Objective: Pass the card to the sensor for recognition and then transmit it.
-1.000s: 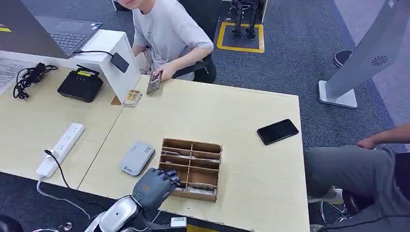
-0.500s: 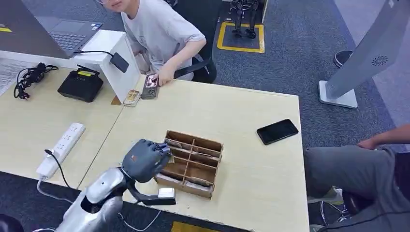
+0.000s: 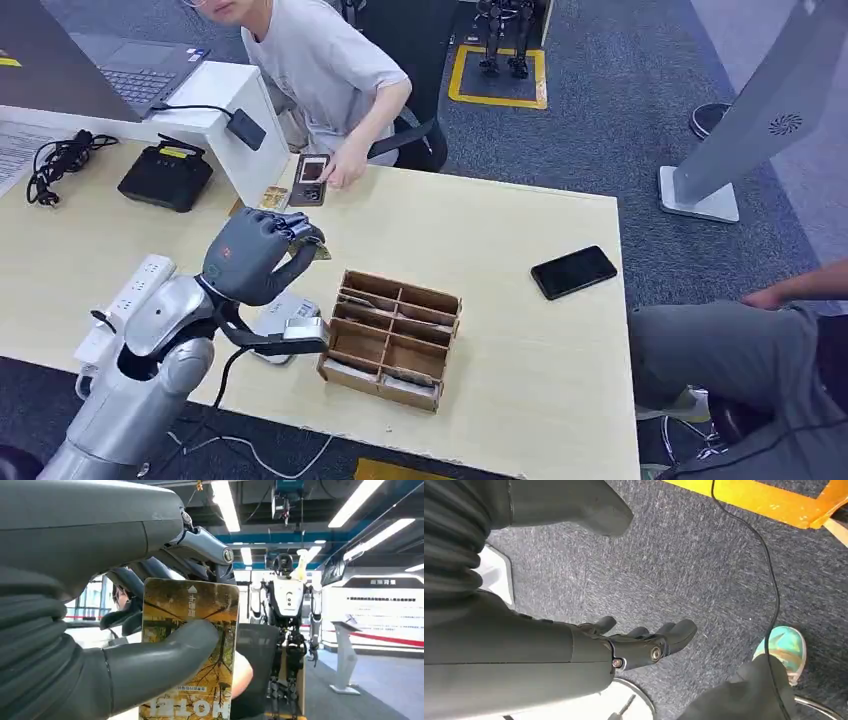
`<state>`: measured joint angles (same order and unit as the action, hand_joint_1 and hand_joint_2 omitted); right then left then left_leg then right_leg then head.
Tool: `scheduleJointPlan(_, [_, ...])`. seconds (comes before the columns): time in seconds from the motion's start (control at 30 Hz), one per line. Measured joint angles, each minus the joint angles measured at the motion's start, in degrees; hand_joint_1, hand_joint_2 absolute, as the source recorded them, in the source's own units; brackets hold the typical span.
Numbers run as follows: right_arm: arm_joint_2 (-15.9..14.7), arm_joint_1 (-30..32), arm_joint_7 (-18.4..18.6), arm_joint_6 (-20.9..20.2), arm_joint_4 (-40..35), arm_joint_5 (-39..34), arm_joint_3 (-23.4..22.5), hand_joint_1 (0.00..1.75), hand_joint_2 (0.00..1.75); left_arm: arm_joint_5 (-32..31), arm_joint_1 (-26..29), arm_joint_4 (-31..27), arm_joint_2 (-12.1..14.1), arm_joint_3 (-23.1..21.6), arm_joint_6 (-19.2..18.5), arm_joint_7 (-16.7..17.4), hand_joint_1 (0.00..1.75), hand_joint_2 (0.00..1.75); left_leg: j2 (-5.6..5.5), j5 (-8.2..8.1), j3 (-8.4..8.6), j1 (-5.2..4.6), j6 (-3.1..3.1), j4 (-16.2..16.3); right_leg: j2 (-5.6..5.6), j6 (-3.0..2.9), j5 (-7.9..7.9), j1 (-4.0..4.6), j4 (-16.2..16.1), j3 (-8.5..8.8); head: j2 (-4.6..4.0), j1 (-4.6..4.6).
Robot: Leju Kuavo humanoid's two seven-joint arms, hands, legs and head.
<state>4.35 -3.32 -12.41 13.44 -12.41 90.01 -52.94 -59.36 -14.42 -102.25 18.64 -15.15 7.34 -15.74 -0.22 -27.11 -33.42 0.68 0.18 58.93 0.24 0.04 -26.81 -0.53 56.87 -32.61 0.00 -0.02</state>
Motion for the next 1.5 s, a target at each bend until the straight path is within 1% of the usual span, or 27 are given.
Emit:
scheduleJointPlan(0.03, [0.0,0.0,0.11,-0.11,0.0,0.0,0.0,0.0,1.75,-0.22,-0.02,-0.02,0.0,0.02,0.07,0.04,1.75,1.75,0.0,0.0,0.0,0.0,0.0,0.0,0.0,0.0,0.0,0.0,0.0,0.0,0.0,0.02])
scheduleJointPlan(0.1, [-0.02,0.01,0.13,-0.15,0.0,0.0,0.0,0.0,1.75,-0.46,-0.02,-0.02,-0.02,0.02,0.11,0.33,1.75,1.75,0.0,0.0,0.0,0.0,0.0,0.0,0.0,0.0,0.0,0.0,0.0,0.0,0.0,0.02])
scheduleJointPlan(0.13, [-0.02,0.0,0.02,-0.13,0.0,0.0,0.0,0.0,1.75,-0.48,-0.02,-0.02,-0.02,0.04,0.09,0.59,1.71,1.75,0.0,0.0,0.0,0.0,0.0,0.0,0.0,0.0,0.0,0.0,0.0,0.0,0.0,0.0])
scheduleJointPlan(0.17, [0.0,0.0,-0.13,-0.09,0.0,0.0,0.0,0.0,1.75,-0.48,-0.04,-0.02,-0.02,0.15,0.07,0.83,1.75,1.75,0.01,0.0,0.01,0.0,0.0,0.0,0.0,0.0,0.0,0.0,0.0,-0.01,0.0,0.0])
scheduleJointPlan(0.2, [0.0,0.0,-0.22,-0.06,0.0,0.0,0.0,0.0,1.75,-0.53,-0.15,0.02,-0.04,0.37,0.02,1.15,1.75,1.75,0.01,0.01,0.01,0.0,0.0,0.0,0.01,0.0,0.0,0.0,0.0,-0.02,0.0,0.0])
scheduleJointPlan(0.3, [0.0,-0.11,-0.59,-0.11,0.0,0.0,0.11,0.0,1.75,-2.65,-2.45,1.45,-0.41,0.72,-0.15,2.69,1.75,1.75,-0.04,0.02,-0.02,0.0,-0.01,0.0,-0.04,0.0,0.0,0.0,0.01,-0.03,0.0,0.02])
scheduleJointPlan(0.33, [0.02,-0.3,-0.74,-0.19,0.0,0.0,0.28,0.0,1.75,-3.61,-3.74,2.85,-0.7,0.98,-0.2,3.52,1.54,1.75,-0.03,0.02,-0.01,0.0,-0.01,0.0,-0.03,-0.01,0.01,0.0,0.01,-0.03,0.0,0.0])
scheduleJointPlan(0.37, [0.07,-0.46,-0.83,-0.28,0.0,0.0,0.35,0.0,1.75,-4.2,-4.92,4.05,-1.09,1.27,-0.24,4.11,1.75,1.75,-0.03,0.03,-0.01,0.01,-0.03,0.0,-0.01,-0.03,0.03,0.01,0.01,-0.04,0.0,0.0])
scheduleJointPlan(0.43, [0.28,-0.6,-0.83,-0.57,0.0,0.0,0.63,0.0,1.75,-7.47,-7.87,7.86,-1.97,1.82,0.42,6.41,1.75,1.75,-0.02,0.06,0.0,0.01,-0.01,0.0,-0.01,-0.05,0.06,0.0,0.01,-0.04,0.0,0.0])
scheduleJointPlan(0.53, [0.39,-0.58,0.32,-0.87,0.02,0.0,1.44,0.0,1.75,-15.01,-12.3,14.31,-3.36,2.75,1.92,10.2,1.75,1.75,-0.02,0.11,-0.01,0.0,0.02,0.01,-0.01,-0.06,0.08,0.0,0.02,-0.04,0.0,0.0])
scheduleJointPlan(0.67, [0.39,-0.31,1.81,-1.4,0.09,0.0,1.9,0.0,1.75,-20.03,-17.35,22.04,-4.57,3.87,4.0,12.68,1.75,1.75,-0.01,0.11,-0.02,0.0,0.01,0.0,0.0,-0.06,0.08,0.0,0.03,-0.04,0.0,0.0])
scheduleJointPlan(0.77, [0.39,-0.16,2.25,-1.49,0.09,0.0,2.1,0.0,1.75,-20.88,-19.08,25.36,-5.31,4.7,4.64,12.96,1.75,1.75,0.0,0.1,-0.02,0.0,0.01,0.0,0.02,-0.06,0.08,0.0,0.02,-0.06,0.0,0.0])
scheduleJointPlan(0.9, [0.39,-0.13,2.14,-1.46,0.09,0.0,2.16,0.0,1.75,-22.45,-19.88,27.87,-6.1,5.75,4.98,13.81,1.75,1.75,0.01,0.09,-0.03,0.0,0.01,0.0,0.05,-0.06,0.08,0.0,0.02,-0.09,0.0,0.0])
scheduleJointPlan(1.07, [0.42,-0.14,0.92,-1.35,0.09,0.0,2.32,0.0,1.75,-23.3,-20.12,29.29,-6.49,6.71,5.03,13.88,1.75,1.75,0.04,0.08,-0.06,0.0,0.02,0.0,0.08,-0.06,0.08,0.0,0.02,-0.11,0.0,0.0])
scheduleJointPlan(1.27, [0.48,-0.14,0.92,-1.27,0.11,0.0,2.84,0.0,1.75,-22.78,-19.79,29.62,-6.67,8.24,4.88,13.2,1.75,1.75,0.04,0.08,-0.09,0.01,0.02,0.0,0.08,-0.06,0.07,0.01,0.02,-0.13,0.0,0.02])
scheduleJointPlan(1.3, [0.48,-0.13,0.92,-1.27,0.11,0.0,2.86,0.0,1.75,-22.76,-19.7,29.62,-6.69,8.48,4.85,13.2,1.59,1.75,0.04,0.08,-0.09,0.01,0.02,0.0,0.08,-0.06,0.07,0.01,0.02,-0.14,0.0,0.0])
scheduleJointPlan(1.33, [0.48,-0.13,0.92,-1.27,0.11,0.0,2.89,0.0,1.75,-22.76,-19.65,29.62,-6.69,8.61,4.83,13.2,1.03,1.75,0.04,0.08,-0.1,0.01,0.02,0.0,0.07,-0.06,0.07,0.01,0.02,-0.15,0.0,0.0])
scheduleJointPlan(1.37, [0.48,-0.13,0.92,-1.27,0.11,0.0,2.89,0.0,1.75,-22.76,-19.63,29.62,-6.69,8.66,4.81,13.2,0.0,1.75,0.03,0.08,-0.11,0.01,0.02,0.0,0.07,-0.06,0.07,0.01,0.02,-0.15,0.0,0.0])
scheduleJointPlan(1.5, [0.48,-0.14,0.94,-1.09,0.11,-0.02,2.89,0.0,1.75,-22.32,-18.92,29.53,-6.69,9.55,4.9,13.0,0.0,1.75,0.03,0.08,-0.13,0.01,0.02,-0.01,0.07,-0.06,0.07,0.0,0.03,-0.14,0.0,0.02])
